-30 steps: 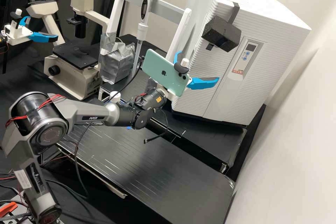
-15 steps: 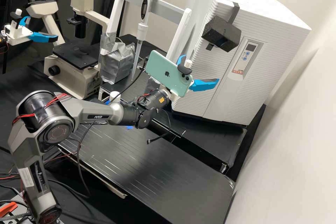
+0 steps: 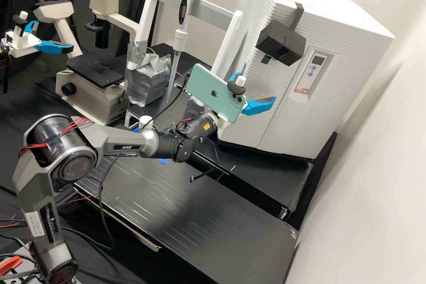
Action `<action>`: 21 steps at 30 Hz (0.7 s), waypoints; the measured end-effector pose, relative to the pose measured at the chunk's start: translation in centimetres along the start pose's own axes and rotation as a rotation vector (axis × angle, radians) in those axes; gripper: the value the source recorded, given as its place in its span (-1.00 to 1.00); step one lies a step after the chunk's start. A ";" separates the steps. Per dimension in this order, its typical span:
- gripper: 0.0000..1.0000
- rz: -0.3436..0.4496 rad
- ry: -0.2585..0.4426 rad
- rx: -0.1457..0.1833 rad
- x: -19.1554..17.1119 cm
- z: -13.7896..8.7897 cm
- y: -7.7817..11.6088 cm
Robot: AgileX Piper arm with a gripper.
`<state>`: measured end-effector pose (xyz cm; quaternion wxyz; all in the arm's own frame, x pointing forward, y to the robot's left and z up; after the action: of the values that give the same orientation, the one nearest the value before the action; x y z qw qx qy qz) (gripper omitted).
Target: Open the door
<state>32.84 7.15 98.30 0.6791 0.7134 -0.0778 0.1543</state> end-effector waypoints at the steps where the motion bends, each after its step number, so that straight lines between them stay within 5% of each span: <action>1: -1.00 0.000 0.000 0.000 0.0 0.0 0.0; 21: -1.00 -0.020 0.020 -0.040 0.1 0.0 -0.3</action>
<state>33.03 7.23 98.00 0.6956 0.6987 -0.0670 0.1533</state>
